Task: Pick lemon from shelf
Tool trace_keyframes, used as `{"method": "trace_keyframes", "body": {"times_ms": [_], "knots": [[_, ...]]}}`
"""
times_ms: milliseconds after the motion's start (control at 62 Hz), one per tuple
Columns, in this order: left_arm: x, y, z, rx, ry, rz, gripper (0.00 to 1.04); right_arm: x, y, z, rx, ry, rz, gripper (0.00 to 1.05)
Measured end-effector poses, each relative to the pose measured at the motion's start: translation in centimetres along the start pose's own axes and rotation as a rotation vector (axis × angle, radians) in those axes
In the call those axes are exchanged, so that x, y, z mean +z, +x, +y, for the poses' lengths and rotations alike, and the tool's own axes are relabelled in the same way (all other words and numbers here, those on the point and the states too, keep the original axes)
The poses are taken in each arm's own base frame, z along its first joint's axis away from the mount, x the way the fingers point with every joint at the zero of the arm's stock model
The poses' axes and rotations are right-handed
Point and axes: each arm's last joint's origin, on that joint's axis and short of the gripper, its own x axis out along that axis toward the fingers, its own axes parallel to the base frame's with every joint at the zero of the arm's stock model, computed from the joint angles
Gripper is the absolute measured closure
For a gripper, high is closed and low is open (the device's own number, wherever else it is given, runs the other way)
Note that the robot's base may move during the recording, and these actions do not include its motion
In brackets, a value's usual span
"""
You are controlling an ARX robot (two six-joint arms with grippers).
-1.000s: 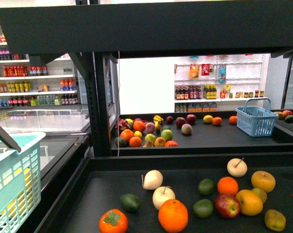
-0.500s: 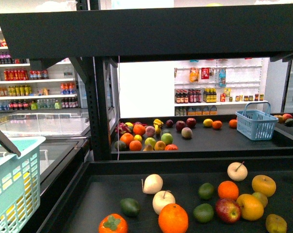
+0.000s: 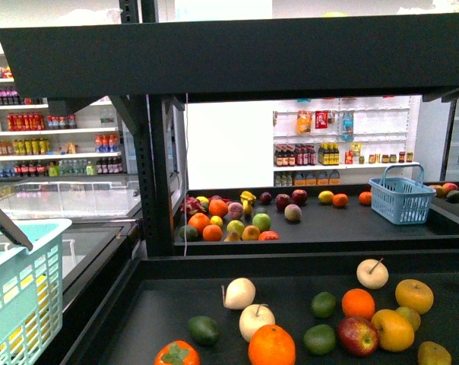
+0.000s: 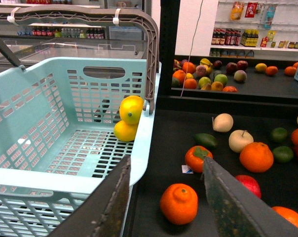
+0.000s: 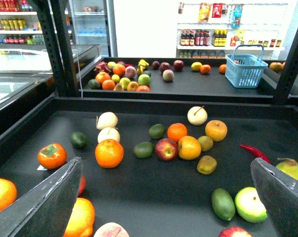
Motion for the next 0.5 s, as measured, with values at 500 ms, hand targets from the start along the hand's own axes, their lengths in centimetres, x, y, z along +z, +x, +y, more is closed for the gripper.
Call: {"method": "trace_keyframes", "body": {"times_ms": [500], "knots": [[0.00,0.00,0.00,0.000,0.002,0.000,0.08,0.00,0.00,0.00,0.000,0.000,0.000,0.02]]}}
